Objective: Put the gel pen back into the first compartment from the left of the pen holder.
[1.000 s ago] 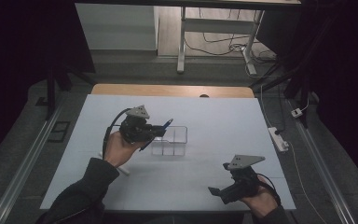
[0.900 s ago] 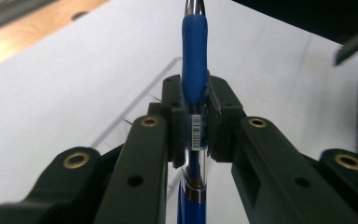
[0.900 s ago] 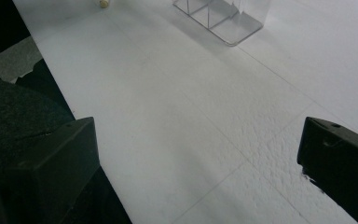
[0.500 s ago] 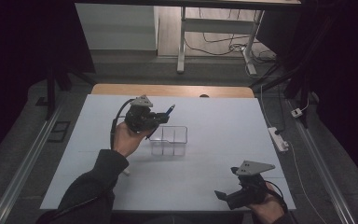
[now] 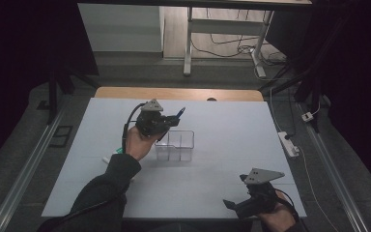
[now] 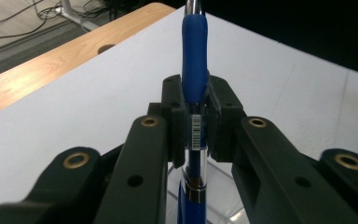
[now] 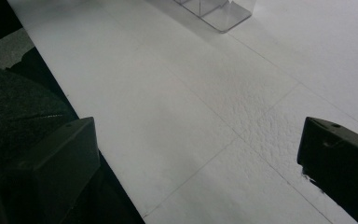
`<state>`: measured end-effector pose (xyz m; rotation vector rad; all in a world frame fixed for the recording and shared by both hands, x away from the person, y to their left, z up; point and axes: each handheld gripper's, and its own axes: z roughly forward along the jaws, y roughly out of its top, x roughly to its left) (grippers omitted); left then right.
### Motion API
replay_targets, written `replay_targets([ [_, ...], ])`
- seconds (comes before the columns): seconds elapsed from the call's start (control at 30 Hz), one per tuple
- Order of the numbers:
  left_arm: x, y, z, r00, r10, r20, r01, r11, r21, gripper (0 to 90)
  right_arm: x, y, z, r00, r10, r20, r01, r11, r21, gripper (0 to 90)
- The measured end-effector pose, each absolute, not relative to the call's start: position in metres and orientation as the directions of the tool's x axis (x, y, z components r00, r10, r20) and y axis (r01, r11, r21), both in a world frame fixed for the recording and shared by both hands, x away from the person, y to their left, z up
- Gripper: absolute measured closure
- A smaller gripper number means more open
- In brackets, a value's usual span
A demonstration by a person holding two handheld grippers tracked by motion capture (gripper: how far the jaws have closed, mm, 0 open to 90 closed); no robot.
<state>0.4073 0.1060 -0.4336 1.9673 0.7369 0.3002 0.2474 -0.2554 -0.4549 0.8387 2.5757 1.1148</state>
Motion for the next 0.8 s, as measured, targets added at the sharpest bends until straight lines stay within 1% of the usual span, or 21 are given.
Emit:
replay_targets([
  [0.1, 0.406, 0.106, -0.438, 0.776, 0.625, -0.089, 0.376, -0.344, 0.86, 78.4, 0.247, -0.256, -0.455, -0.813, 0.582, 0.03, 0.418, 0.546, 0.726, 0.0],
  [0.3, 0.402, 0.109, -0.447, 0.763, 0.638, -0.108, 0.395, -0.326, 0.859, 78.2, 0.247, -0.258, -0.456, -0.811, 0.584, 0.028, 0.422, 0.552, 0.72, 0.0],
  [0.53, 0.401, 0.114, -0.456, 0.747, 0.656, -0.111, 0.425, -0.342, 0.838, 77.3, 0.247, -0.258, -0.456, -0.812, 0.583, 0.026, 0.422, 0.557, 0.716, 0.0],
  [0.57, 0.4, 0.115, -0.456, 0.747, 0.656, -0.11, 0.423, -0.341, 0.839, 75.6, 0.247, -0.258, -0.456, -0.811, 0.584, 0.026, 0.423, 0.556, 0.716, 0.0],
  [0.63, 0.401, 0.117, -0.456, 0.744, 0.658, -0.118, 0.431, -0.338, 0.836, 65.6, 0.247, -0.258, -0.457, -0.81, 0.585, 0.032, 0.426, 0.551, 0.718, 0.0],
  [0.73, 0.4, 0.12, -0.454, 0.74, 0.662, -0.12, 0.435, -0.334, 0.836, 58.9, 0.248, -0.258, -0.457, -0.809, 0.587, 0.033, 0.427, 0.548, 0.719, 0.0],
  [0.8, 0.4, 0.122, -0.451, 0.742, 0.661, -0.113, 0.433, -0.344, 0.833, 53.0, 0.248, -0.259, -0.457, -0.808, 0.588, 0.034, 0.428, 0.546, 0.72, 0.0],
])
